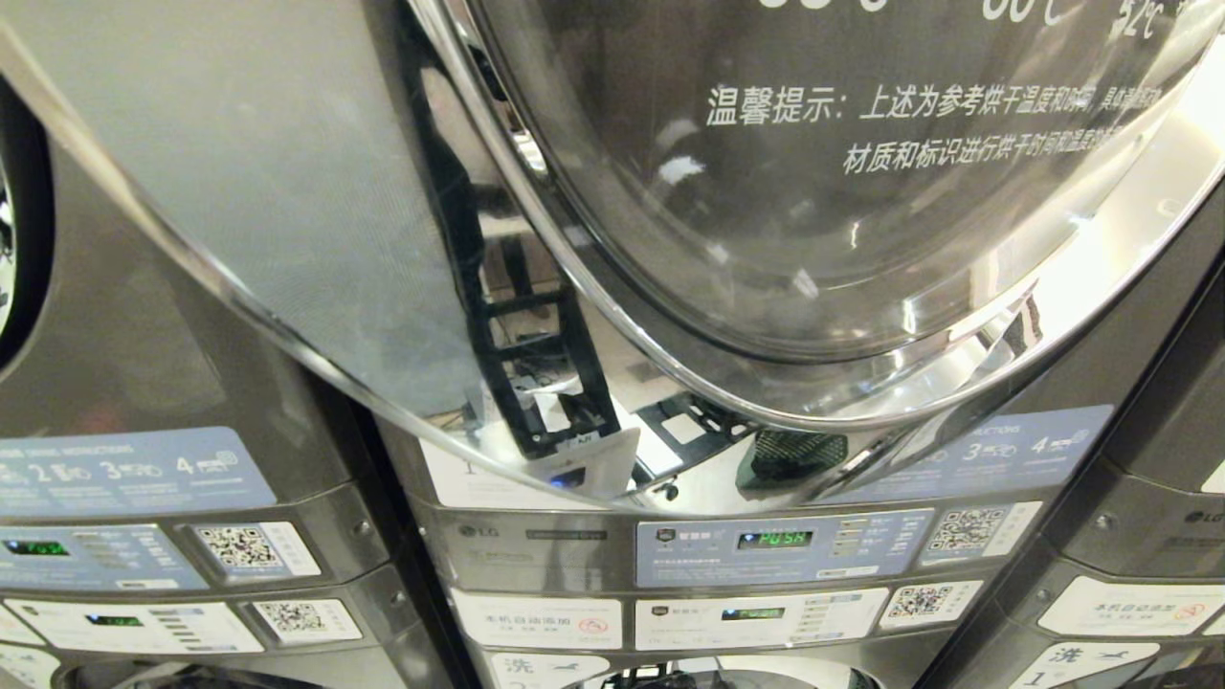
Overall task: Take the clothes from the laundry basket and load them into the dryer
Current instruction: Open the dryer
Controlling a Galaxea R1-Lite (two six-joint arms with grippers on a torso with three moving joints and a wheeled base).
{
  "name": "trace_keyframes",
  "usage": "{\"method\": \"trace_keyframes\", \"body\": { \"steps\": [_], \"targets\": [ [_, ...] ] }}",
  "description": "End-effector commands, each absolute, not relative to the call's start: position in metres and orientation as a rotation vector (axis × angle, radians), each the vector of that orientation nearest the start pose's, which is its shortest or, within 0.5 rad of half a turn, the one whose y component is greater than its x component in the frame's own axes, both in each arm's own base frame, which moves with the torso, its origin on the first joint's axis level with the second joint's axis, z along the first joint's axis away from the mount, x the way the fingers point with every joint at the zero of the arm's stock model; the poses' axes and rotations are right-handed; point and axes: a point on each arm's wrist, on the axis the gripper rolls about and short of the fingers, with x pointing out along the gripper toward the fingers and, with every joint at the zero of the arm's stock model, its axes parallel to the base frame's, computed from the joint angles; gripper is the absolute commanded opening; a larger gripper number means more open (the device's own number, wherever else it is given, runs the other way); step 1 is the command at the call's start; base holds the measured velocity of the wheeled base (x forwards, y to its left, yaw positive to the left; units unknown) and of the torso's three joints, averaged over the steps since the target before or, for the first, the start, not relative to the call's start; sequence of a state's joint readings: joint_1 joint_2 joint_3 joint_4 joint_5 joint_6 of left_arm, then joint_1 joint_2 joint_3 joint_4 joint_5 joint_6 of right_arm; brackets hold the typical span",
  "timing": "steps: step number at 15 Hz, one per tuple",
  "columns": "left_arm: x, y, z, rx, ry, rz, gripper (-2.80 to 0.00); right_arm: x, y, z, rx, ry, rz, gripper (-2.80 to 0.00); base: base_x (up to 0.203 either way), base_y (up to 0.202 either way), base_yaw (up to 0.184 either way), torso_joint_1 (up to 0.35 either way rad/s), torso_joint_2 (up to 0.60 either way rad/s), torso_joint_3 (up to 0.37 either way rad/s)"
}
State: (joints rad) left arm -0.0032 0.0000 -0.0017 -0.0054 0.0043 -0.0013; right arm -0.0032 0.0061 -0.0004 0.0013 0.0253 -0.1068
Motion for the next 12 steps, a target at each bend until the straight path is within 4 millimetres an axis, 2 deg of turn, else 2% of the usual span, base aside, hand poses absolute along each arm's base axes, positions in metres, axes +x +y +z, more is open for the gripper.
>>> {"method": "trace_keyframes", "body": {
  "steps": [1,9,12],
  "targets": [
    [-0.0229,0.0002,0.0765,-0.002,-0.008,0.002,-2.8,-0.0228,0.0005,0.0752,-0.107,0.002,0.017,-2.8,0.0,0.0,0.0,0.0,0.0,0.0],
    [-0.0229,0.0002,0.0765,0.0,-0.008,0.002,-2.8,-0.0228,0.0005,0.0755,-0.08,-0.001,0.015,-2.8,0.0,0.0,0.0,0.0,0.0,0.0],
    [-0.0229,0.0002,0.0765,0.0,-0.008,0.002,-2.8,-0.0228,0.0006,0.0755,-0.089,-0.001,0.018,-2.8,0.0,0.0,0.0,0.002,0.0,0.116]
  ]
}}
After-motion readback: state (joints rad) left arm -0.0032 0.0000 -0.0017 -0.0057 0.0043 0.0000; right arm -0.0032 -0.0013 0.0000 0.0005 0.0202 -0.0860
